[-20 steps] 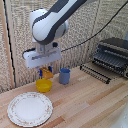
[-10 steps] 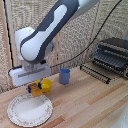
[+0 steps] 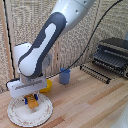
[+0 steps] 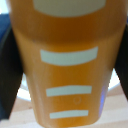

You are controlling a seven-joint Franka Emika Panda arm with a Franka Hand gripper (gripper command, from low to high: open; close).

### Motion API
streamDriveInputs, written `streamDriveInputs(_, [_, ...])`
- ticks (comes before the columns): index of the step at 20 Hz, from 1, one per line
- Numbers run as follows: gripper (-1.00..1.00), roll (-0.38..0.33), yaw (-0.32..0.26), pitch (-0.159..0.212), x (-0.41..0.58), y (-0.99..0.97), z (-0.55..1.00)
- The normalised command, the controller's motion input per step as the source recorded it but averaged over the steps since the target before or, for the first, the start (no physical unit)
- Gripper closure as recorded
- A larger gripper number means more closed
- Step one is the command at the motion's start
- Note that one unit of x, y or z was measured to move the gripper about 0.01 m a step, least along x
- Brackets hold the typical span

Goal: Please guide your gripper toward the loaf. Carefully hold the bread using your gripper. Position the gripper over the white dish. Gently place the bread on the white dish.

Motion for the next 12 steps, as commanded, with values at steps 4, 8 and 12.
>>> streamDriveInputs(4, [1.00, -0.005, 0.063, -0.061, 0.201, 0.05, -0.19])
streamDriveInputs(8, [1.00, -0.060, 0.051, -0.066, 0.206, 0.00, -0.04])
streamDriveInputs(12, [1.00, -0.008, 0.050, -0.018, 0.239, 0.00, 0.00])
